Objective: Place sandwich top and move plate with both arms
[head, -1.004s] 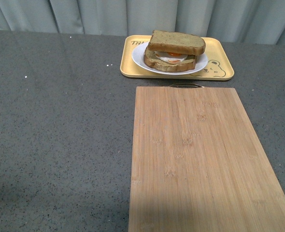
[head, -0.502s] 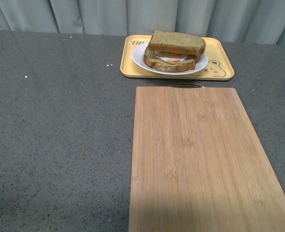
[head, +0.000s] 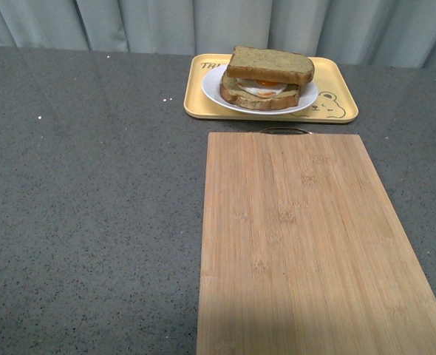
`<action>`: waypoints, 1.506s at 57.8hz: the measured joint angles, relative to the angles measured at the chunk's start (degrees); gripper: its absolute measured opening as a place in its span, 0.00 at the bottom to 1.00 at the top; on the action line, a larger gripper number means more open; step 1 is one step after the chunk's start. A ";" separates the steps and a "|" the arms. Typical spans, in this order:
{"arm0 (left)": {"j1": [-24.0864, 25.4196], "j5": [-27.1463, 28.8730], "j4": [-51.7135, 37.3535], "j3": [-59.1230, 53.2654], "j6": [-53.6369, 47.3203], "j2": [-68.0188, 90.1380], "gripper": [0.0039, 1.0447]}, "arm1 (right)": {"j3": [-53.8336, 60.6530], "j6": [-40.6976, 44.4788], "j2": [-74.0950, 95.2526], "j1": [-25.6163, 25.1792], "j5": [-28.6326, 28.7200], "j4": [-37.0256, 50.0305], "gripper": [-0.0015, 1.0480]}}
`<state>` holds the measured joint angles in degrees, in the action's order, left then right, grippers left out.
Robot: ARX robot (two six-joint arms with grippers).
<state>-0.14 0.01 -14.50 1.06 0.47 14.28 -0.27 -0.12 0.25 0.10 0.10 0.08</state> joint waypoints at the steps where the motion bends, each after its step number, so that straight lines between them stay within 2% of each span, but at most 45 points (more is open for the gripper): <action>1: 0.00 0.00 0.44 0.00 0.00 -0.44 0.03 | 0.00 0.00 0.00 0.00 0.02 0.00 0.91; 16: 0.00 0.00 4.22 0.00 0.00 -4.20 0.03 | 0.00 0.00 0.00 0.00 0.00 0.00 0.91; 23: 0.00 0.00 13.77 0.02 0.00 -12.20 0.03 | 0.00 0.00 0.00 0.00 0.00 0.00 0.91; 33: 0.00 -0.02 14.36 0.02 -0.02 -13.94 0.03 | 0.00 0.00 0.00 0.00 0.02 0.00 0.91; 43: 0.00 -0.02 14.36 0.02 0.00 -13.99 0.29 | 0.00 0.00 0.00 0.00 0.00 0.00 0.91; 52: 0.00 -0.02 14.36 0.02 0.00 -14.01 0.65 | 0.00 0.00 0.00 0.00 0.02 0.00 0.91; 63: 0.00 -0.02 14.36 0.02 0.00 -14.01 0.94 | 0.00 0.00 0.00 0.00 0.02 0.00 0.91; 87: 0.00 -0.02 14.36 0.02 -0.04 -14.01 0.94 | 0.00 0.00 0.00 0.00 0.02 0.00 0.91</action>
<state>-0.14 -0.01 -0.14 1.08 0.43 0.27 -0.27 -0.12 0.25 0.10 0.12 0.08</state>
